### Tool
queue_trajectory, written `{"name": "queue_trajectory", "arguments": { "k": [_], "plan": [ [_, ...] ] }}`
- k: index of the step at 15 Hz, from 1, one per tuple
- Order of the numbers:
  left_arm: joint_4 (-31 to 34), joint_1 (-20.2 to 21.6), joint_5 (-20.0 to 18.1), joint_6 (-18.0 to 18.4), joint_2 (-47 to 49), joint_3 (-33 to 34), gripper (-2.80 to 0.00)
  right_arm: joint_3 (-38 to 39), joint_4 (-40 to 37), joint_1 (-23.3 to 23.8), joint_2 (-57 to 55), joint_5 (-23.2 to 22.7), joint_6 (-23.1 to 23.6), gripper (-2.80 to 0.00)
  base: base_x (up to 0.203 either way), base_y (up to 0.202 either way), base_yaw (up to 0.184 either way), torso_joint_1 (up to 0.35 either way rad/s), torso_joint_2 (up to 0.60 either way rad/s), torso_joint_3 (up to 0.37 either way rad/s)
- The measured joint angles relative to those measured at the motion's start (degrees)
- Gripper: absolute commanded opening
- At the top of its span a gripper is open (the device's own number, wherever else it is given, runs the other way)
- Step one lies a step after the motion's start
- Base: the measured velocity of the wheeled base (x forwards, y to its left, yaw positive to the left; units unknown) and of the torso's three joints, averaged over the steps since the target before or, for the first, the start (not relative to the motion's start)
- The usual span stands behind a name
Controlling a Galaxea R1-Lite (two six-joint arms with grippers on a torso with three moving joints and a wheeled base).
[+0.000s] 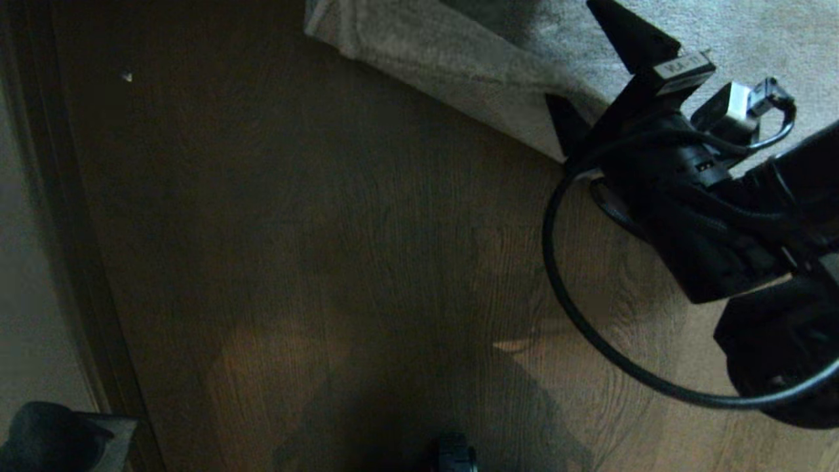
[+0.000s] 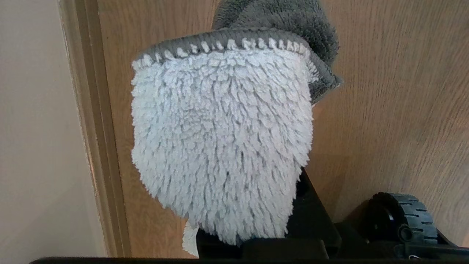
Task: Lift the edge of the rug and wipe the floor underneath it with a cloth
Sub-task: Lay down the carpet
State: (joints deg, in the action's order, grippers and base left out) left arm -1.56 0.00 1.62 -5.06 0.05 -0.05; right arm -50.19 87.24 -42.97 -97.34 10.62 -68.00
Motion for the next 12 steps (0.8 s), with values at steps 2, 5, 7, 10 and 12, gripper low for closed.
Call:
{"name": "queue_trajectory", "arguments": {
  "k": [2,5,7,10,12],
  "plan": [
    [0.02,0.0,0.0,0.0,0.0,0.02,-2.8,1.81,-0.06,-3.5,0.86,0.05,0.04,0.0,0.0,0.0,0.0,0.0,0.0,0.0],
    [0.02,0.0,-0.02,-0.01,0.0,0.02,-2.8,3.69,0.0,-7.55,1.61,0.04,0.0,0.0,0.0,0.0,0.0,0.0,0.0,0.0],
    [0.02,0.0,0.0,0.0,0.0,0.02,-2.8,4.38,0.02,-9.31,1.56,-0.03,-0.05,0.0,0.0,0.0,0.0,0.0,0.0,0.0],
    [0.02,0.0,-0.02,0.0,-0.02,0.02,-2.8,4.88,0.02,-11.27,1.2,-0.07,-0.11,0.0,0.0,0.0,0.0,0.0,0.0,0.0],
    [0.0,0.0,0.02,0.0,-0.02,0.02,-2.8,5.85,0.06,-12.44,1.06,-0.08,-0.2,0.0,0.0,0.0,0.0,0.0,0.0,0.0]
  ]
}}
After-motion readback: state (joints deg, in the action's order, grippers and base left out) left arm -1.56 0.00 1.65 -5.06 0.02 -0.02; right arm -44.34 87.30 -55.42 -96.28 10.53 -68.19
